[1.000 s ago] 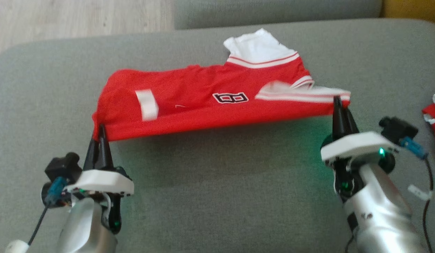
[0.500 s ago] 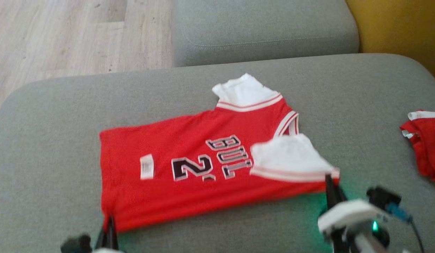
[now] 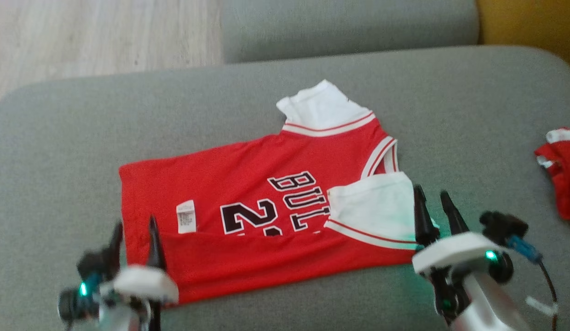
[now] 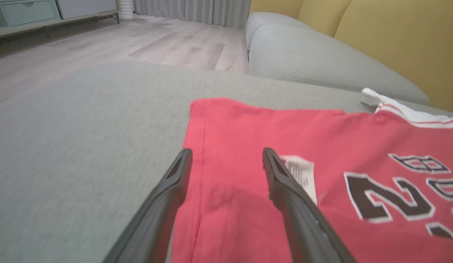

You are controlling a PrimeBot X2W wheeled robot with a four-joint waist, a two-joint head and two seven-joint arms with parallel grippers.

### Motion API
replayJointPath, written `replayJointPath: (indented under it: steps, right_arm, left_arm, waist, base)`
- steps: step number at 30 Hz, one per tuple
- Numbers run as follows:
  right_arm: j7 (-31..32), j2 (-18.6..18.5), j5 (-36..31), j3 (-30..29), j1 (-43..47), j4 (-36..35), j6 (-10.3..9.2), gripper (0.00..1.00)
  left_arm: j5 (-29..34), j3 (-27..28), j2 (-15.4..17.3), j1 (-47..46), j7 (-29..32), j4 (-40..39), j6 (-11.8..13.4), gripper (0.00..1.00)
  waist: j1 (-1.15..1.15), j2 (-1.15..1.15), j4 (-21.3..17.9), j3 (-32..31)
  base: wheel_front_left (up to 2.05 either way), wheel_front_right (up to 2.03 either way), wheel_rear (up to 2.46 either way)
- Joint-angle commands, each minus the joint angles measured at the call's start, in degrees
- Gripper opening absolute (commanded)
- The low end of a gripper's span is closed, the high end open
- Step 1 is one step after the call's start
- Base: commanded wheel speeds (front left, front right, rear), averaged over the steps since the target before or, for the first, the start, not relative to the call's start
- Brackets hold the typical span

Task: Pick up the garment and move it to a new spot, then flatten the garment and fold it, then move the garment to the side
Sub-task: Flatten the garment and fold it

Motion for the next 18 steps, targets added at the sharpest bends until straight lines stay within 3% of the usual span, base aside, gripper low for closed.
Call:
replayJointPath:
  steps: [1,10,18]
  right_arm:
    - [-0.38,-0.20,0.45,2.18,-3.56,-2.23,-0.04,1.00]
    - [-0.38,-0.20,0.92,6.33,-9.13,-3.58,-0.04,1.00]
    - [-0.38,-0.20,-1.06,4.68,-10.81,-4.00,-0.04,1.00]
  left_arm:
    - [0.68,1.94,1.74,-5.71,-0.30,-0.46,0.23,1.00]
    - [1.23,3.33,7.24,-21.96,-0.30,13.97,-0.13,1.00]
    - [1.06,3.51,9.56,-28.74,-0.30,20.95,-0.93,1.00]
  waist:
    - [0.00,0.00,-0.05,2.54]
    - [0.00,0.00,-2.31,10.06]
    - [0.00,0.00,-3.27,14.17]
  base:
    - [0.00,0.00,0.00]
    - [0.00,0.00,0.00]
    - [0.00,0.00,0.00]
